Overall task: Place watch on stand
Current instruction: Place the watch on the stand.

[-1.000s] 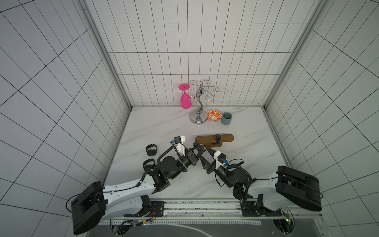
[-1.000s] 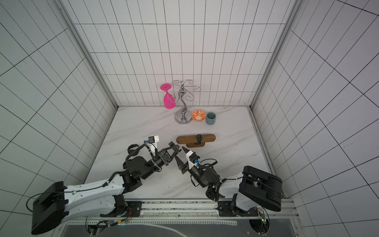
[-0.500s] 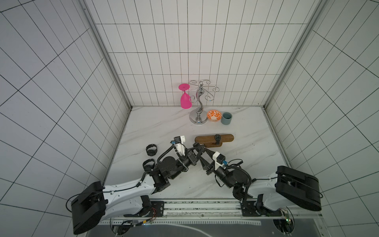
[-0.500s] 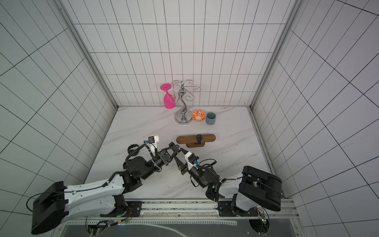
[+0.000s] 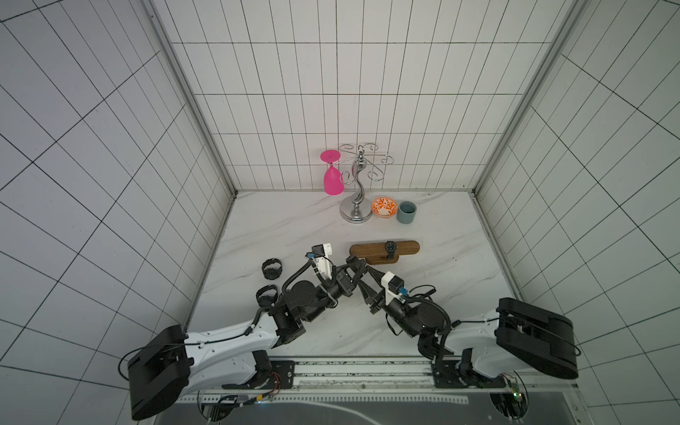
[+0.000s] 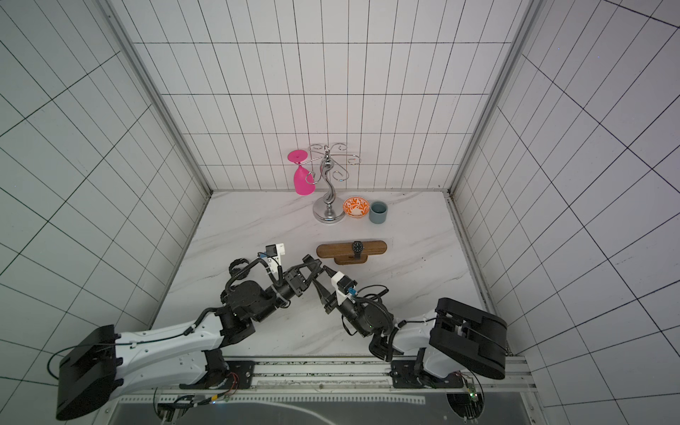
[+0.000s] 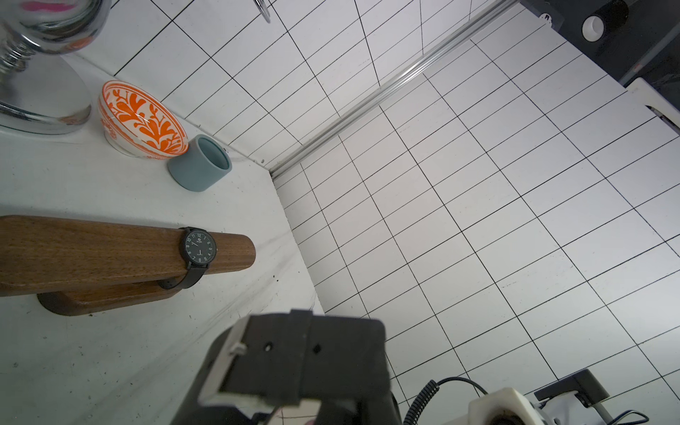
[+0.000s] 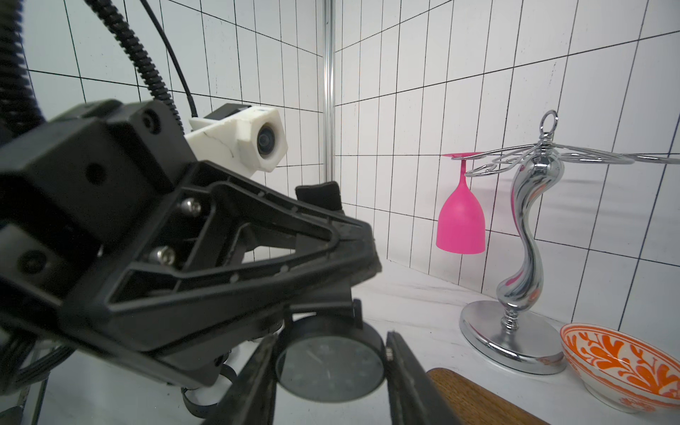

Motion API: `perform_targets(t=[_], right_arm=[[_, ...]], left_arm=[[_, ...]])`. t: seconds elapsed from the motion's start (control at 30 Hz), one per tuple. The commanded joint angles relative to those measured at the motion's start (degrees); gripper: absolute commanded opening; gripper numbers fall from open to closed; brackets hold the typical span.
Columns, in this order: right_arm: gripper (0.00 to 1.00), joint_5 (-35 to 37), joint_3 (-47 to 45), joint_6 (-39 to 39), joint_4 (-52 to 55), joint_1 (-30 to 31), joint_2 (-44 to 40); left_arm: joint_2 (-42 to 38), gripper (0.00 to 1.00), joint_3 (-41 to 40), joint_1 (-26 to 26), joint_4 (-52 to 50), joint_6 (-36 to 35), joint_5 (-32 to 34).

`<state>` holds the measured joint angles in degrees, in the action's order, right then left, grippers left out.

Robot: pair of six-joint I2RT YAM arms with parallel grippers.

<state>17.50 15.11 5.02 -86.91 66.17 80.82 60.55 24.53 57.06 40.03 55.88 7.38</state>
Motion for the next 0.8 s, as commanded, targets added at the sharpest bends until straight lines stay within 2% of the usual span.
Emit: perform_targets(t=[0.0, 0.07, 0.27, 0.33, 0.47, 0.77], right_arm=[[0.44, 1.3, 1.2, -0.1, 0.6, 0.6, -2.5], [0.44, 1.6, 0.8, -0.2, 2.1, 0.6, -3.7], [0.43, 3.0, 1.1, -3.4, 15.5, -0.2, -11.2], [0.43, 3.1, 1.7, -5.1, 22.0, -1.2, -14.2], [0.41, 3.4, 4.8, -8.8, 38.4, -3.9, -19.7], [0.41, 1.1, 11.2, -14.0, 64.0, -12.6, -28.9]], left_arm=[[-0.1, 0.0, 1.2, 0.2, 0.4, -1.2, 1.7], [-0.8, 0.05, 1.5, 0.1, -0.6, -2.2, 2.8], [-2.8, 0.42, 1.8, -0.4, -4.5, -5.8, 4.8], [-3.5, 0.51, 1.8, -1.3, -6.1, -6.4, 3.9], [-4.5, 0.52, 2.1, -4.3, -8.9, -8.1, 0.1], [-6.6, 0.53, 1.7, -11.8, -12.8, -11.2, -5.7]])
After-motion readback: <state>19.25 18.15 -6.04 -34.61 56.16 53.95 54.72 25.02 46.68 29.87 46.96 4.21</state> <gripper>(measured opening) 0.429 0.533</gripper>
